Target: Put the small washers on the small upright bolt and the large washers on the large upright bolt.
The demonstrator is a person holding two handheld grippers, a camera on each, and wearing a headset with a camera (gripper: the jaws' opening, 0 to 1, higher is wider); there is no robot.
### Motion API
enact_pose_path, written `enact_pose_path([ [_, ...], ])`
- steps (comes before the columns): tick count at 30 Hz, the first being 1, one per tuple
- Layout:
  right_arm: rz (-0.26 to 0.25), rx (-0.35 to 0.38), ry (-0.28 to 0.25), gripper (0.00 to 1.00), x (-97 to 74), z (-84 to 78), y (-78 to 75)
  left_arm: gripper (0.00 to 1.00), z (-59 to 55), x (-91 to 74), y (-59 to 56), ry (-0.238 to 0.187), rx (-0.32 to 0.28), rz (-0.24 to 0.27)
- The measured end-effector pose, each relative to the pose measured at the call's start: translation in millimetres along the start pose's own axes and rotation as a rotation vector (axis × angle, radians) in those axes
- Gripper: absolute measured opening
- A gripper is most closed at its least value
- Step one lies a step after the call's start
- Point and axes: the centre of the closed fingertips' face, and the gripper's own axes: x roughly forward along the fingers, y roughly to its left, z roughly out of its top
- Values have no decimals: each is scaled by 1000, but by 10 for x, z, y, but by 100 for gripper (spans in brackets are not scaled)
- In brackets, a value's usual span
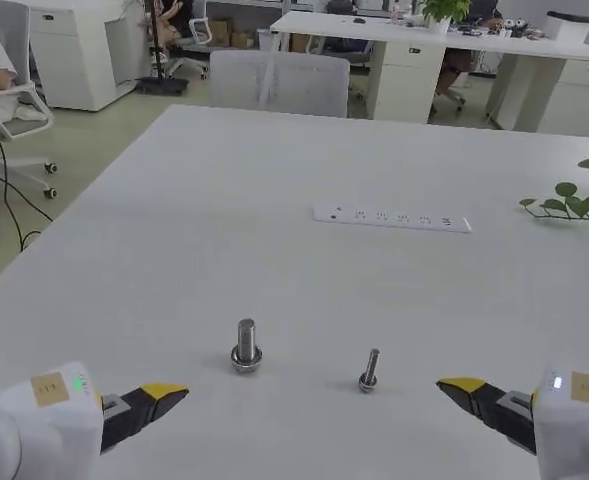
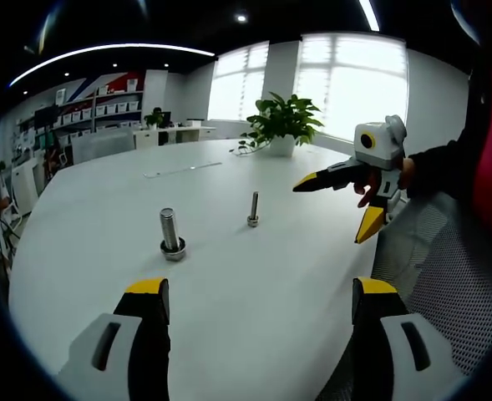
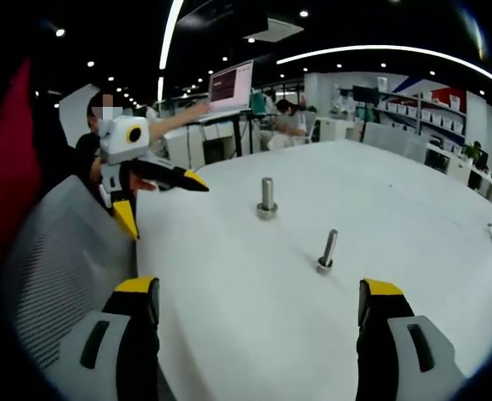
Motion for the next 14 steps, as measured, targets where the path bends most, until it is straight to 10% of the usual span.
enact_pose_path([
  [14,0,11,-2,100,22,-17,-22,91,-50,41,22,14,-19,-5],
])
